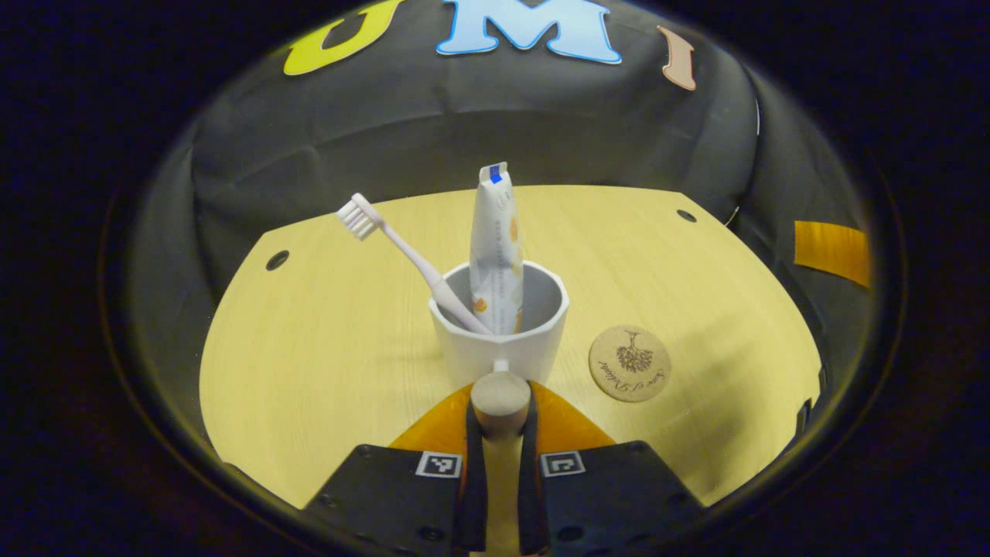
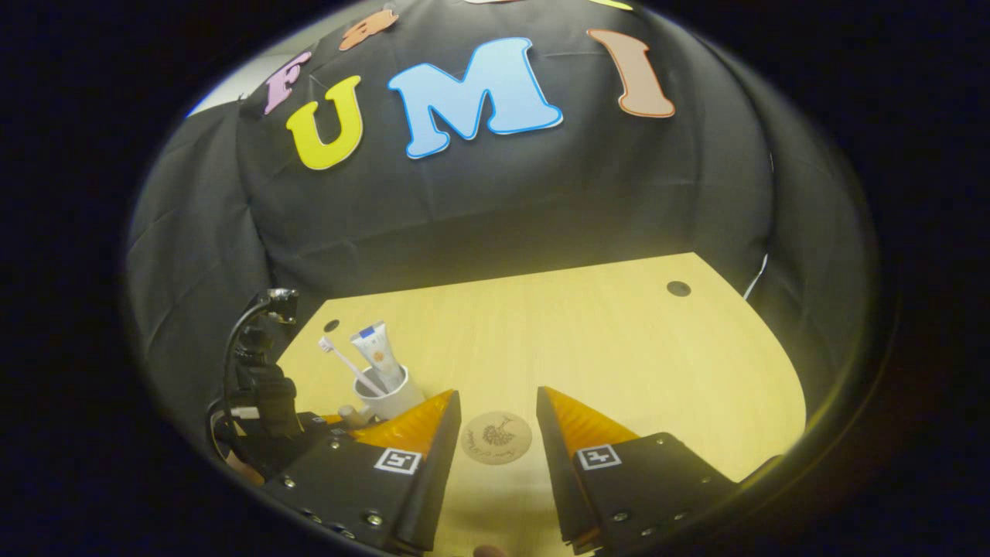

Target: Put the toothbrush and toothpaste on the desktop into the cup, then pick up the cup and place it on the coaster on the desktop.

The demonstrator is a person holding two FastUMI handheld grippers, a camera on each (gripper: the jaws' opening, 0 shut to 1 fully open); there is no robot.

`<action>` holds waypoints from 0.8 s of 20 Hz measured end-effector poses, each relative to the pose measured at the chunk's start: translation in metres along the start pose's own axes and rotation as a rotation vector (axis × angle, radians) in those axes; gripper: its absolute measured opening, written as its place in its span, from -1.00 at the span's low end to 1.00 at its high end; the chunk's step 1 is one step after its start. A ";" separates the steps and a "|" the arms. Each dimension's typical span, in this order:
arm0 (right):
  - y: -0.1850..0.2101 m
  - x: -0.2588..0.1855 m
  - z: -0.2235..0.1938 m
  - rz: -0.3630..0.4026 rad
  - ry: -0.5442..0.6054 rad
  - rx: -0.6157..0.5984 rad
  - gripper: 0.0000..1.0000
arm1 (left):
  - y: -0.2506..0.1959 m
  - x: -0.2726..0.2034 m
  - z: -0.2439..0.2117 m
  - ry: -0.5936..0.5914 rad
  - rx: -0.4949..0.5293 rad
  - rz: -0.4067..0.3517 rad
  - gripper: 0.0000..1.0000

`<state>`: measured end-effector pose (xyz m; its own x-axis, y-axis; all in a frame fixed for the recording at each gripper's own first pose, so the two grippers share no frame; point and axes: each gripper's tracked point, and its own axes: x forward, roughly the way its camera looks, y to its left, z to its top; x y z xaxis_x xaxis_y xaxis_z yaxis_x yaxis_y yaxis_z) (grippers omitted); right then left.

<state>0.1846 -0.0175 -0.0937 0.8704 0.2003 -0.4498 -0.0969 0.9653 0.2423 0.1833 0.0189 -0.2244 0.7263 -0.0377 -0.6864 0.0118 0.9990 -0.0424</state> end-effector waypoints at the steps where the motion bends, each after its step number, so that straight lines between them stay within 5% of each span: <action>1: 0.001 0.001 -0.001 0.002 0.004 -0.002 0.11 | -0.001 0.000 -0.002 -0.003 0.000 -0.006 -0.66; 4: 0.004 -0.001 -0.006 0.009 0.019 -0.017 0.16 | -0.012 0.002 -0.002 -0.044 -0.057 -0.037 -0.54; 8: 0.001 -0.001 -0.010 0.003 0.032 -0.032 0.16 | -0.022 0.006 0.002 -0.136 -0.111 -0.034 -0.66; 16: -0.007 -0.005 -0.019 -0.003 0.045 -0.037 0.17 | -0.046 0.006 0.015 -0.197 -0.064 -0.041 -0.66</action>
<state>0.1717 -0.0225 -0.1095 0.8482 0.2041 -0.4888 -0.1132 0.9713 0.2093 0.1980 -0.0267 -0.2158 0.8464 -0.0673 -0.5283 0.0054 0.9930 -0.1179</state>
